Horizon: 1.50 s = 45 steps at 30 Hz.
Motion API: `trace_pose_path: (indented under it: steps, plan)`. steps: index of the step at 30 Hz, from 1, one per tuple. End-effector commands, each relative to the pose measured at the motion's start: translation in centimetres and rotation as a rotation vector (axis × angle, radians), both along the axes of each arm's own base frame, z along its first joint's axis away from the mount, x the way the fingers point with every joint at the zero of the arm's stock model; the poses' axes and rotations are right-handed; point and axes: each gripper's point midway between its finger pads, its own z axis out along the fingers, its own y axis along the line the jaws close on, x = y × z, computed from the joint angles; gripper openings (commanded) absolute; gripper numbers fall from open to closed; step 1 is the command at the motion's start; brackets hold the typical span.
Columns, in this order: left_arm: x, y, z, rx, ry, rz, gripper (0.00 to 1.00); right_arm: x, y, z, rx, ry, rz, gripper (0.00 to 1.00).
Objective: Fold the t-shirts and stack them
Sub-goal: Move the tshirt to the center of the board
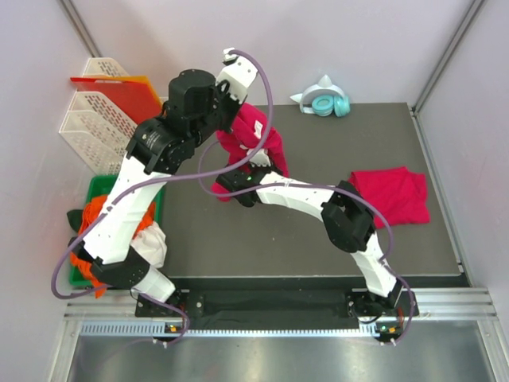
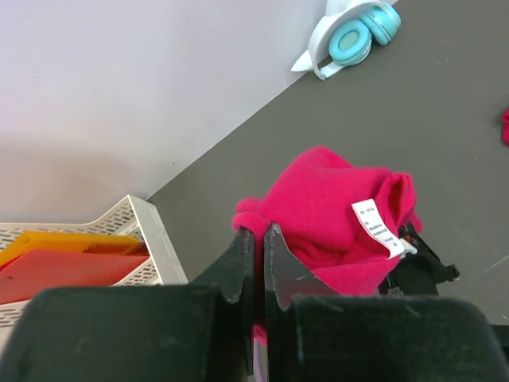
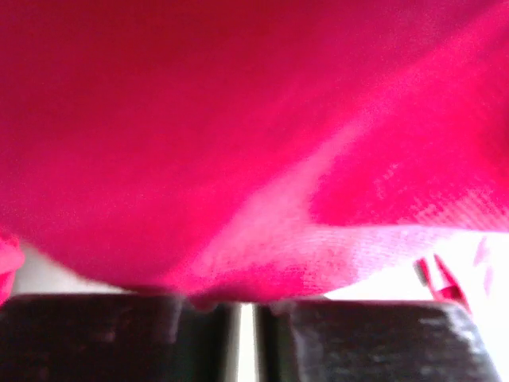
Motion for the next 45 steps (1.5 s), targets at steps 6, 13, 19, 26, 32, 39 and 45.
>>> trace_pose_path:
  steps: [6,13,19,26,32,39,45]
  plan:
    - [1.9,0.4,0.1,-0.027,-0.091,0.073,0.0,-2.9,-4.1,6.6,0.119,-0.113,-0.086,0.0]
    - [7.3,-0.4,-7.6,-0.046,0.055,0.147,0.0,-6.4,-9.7,10.5,0.193,-0.16,-0.162,0.0]
    - [12.1,-1.7,-14.6,-0.025,0.153,0.19,0.0,-6.8,-10.7,13.7,0.214,-0.171,-0.121,0.0]
    - [16.8,-2.9,-21.9,0.039,0.219,0.268,0.0,-4.0,-11.9,15.4,0.219,-0.153,-0.138,0.0]
    - [21.1,-2.5,-25.8,0.055,0.224,0.353,0.0,0.2,-14.1,15.2,0.236,-0.129,-0.182,0.0]
    - [25.1,0.6,-30.8,0.043,0.274,0.486,0.14,4.3,-17.7,14.4,0.288,-0.124,-0.261,0.0]
    - [24.7,3.2,-30.2,0.0,0.303,0.508,0.66,6.4,-18.6,13.4,0.287,-0.103,-0.256,0.0]
